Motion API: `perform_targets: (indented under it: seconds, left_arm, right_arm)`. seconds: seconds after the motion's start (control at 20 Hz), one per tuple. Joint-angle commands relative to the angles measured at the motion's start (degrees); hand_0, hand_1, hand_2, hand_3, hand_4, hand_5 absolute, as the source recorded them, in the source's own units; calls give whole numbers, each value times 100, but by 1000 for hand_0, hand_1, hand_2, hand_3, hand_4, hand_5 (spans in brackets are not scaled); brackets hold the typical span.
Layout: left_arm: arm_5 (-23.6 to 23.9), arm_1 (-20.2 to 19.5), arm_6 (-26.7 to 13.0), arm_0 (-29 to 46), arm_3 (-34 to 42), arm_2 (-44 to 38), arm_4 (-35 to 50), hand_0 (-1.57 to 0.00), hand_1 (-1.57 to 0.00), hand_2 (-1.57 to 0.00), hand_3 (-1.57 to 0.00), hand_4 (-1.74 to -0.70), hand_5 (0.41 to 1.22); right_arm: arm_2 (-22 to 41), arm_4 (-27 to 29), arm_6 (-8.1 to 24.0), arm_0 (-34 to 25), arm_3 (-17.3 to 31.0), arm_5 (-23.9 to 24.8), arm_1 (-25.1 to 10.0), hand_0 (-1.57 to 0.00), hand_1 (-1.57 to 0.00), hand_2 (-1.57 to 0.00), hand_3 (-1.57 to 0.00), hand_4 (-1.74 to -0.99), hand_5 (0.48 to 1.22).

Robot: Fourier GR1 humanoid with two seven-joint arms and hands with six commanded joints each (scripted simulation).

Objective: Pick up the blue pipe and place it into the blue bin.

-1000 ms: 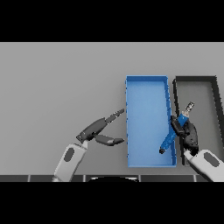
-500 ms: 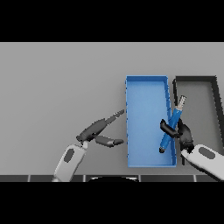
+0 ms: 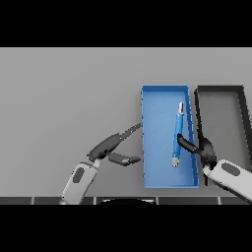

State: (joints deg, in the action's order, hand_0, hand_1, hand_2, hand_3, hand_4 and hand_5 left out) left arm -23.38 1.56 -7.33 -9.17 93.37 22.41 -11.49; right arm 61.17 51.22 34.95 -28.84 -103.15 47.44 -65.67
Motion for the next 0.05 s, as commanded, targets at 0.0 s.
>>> perform_targets:
  seconds: [0.0]
  left_arm:
    - [11,35,-51,-24,-37,6,-7,1,1,1,1,-885,431]
  right_arm:
    - [-2,41,-43,95,-36,34,22,-6,-5,-5,-3,-1022,643]
